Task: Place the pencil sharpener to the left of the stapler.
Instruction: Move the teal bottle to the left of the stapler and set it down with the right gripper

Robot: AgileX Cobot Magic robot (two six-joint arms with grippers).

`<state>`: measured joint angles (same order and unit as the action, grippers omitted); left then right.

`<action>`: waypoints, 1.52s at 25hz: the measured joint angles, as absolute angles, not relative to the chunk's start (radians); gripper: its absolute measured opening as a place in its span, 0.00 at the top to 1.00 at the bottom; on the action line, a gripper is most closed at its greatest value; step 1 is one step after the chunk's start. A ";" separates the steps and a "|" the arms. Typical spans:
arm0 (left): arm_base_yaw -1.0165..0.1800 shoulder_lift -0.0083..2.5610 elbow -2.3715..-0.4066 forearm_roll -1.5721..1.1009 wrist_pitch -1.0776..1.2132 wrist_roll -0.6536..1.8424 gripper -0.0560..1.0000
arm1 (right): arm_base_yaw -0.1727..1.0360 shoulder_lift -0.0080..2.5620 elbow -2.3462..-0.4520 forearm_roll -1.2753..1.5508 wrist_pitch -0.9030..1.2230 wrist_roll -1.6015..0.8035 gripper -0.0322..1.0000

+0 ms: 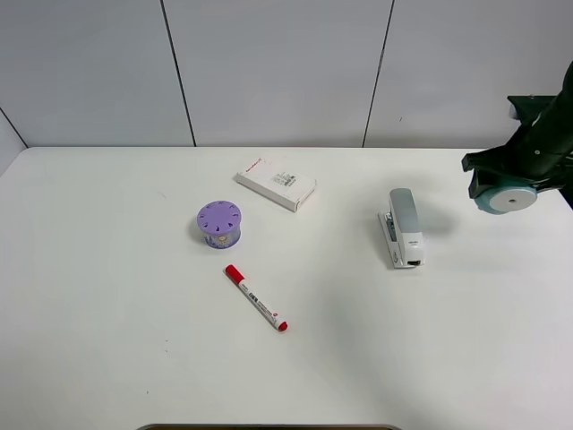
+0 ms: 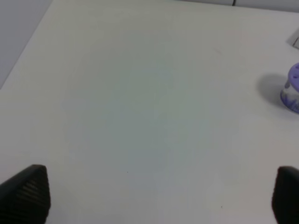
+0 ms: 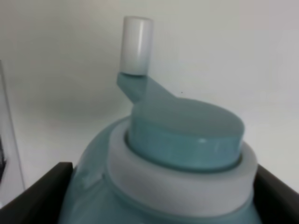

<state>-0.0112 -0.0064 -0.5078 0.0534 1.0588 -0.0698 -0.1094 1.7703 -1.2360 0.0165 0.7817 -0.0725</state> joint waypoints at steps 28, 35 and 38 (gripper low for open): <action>-0.011 -0.006 -0.508 0.053 1.059 -0.070 0.04 | 0.292 1.815 -1.541 0.101 0.925 0.162 0.31; -0.011 -0.006 -0.508 0.053 1.059 -0.070 0.04 | 0.386 1.914 -1.612 0.127 0.935 0.214 0.31; -0.011 -0.006 -0.508 0.053 1.059 -0.070 0.04 | 0.415 1.951 -1.620 0.127 0.935 0.246 0.31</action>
<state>-0.0112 -0.0064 -0.5078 0.0534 1.0588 -0.0698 0.4155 1.9515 -1.6197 0.1267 0.9346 0.2458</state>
